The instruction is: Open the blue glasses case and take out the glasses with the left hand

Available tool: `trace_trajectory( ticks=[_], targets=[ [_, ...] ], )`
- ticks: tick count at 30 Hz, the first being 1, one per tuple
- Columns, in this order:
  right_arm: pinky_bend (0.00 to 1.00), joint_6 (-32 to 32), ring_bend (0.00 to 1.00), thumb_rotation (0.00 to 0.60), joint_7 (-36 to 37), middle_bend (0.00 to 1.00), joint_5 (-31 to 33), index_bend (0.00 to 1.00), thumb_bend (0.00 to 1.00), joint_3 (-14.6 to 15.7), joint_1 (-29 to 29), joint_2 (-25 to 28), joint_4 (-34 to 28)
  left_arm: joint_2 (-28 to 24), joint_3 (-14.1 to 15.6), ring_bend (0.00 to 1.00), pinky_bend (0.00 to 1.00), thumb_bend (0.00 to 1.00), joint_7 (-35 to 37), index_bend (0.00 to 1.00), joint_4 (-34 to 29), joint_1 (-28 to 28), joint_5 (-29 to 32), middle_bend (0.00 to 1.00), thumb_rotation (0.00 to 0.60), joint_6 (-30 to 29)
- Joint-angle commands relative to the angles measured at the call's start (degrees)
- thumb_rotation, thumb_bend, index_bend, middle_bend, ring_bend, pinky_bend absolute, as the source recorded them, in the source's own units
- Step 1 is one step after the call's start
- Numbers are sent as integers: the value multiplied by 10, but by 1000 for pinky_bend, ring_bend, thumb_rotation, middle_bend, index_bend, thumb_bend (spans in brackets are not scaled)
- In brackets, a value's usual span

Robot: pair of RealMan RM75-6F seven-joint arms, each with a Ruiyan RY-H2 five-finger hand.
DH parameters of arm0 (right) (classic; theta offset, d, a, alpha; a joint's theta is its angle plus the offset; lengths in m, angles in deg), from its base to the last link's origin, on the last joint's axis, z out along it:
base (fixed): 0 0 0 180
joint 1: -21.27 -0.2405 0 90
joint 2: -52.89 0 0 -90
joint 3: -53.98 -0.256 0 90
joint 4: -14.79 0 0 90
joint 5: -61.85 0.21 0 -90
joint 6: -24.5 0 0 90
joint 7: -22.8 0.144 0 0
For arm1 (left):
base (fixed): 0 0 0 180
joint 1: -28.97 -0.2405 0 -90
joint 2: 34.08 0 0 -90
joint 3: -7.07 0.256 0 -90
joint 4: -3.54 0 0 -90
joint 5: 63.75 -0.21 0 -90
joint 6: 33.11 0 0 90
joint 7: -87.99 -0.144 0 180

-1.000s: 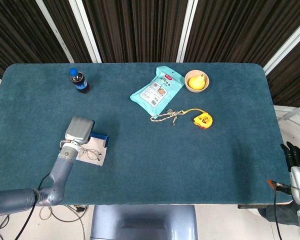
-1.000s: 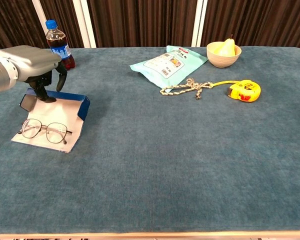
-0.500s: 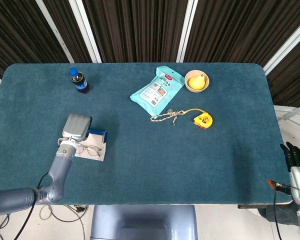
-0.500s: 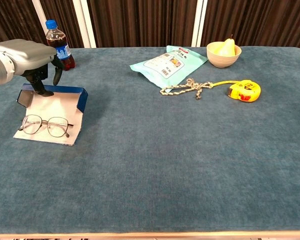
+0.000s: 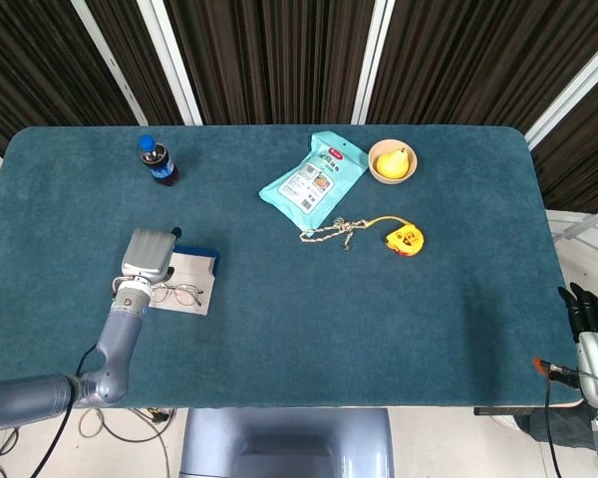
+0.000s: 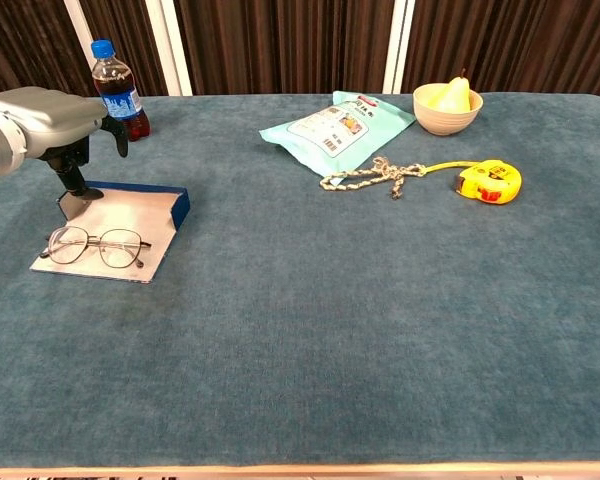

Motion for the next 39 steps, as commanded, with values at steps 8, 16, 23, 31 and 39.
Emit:
trace_trajectory(
  ticks=[8,16,23,31,39],
  targets=[
    [209,0,0,600,2,0,0,0,188,0,0,0,1,-43,24,926,986,238,35,452,-77,-38,-43,1000,600,-12],
    [209,1,0,600,3,0,-2,0,188,1,0,1,0,-46,60,939,991,290,42,485,-84,-66,-60,1000,600,-8],
    [209,-1,0,600,3,0,0,0,188,0,0,1,0,-22,52,942,993,312,44,502,-56,-70,-63,1000,600,-8],
    [209,-1,0,600,5,0,0,0,188,0,0,2,0,2,41,942,993,352,37,516,-39,-66,-59,1000,600,-1],
    [209,-2,0,600,7,0,1,0,188,0,0,3,-1,22,27,942,994,359,23,520,-24,-61,-46,1000,600,0]
  ],
)
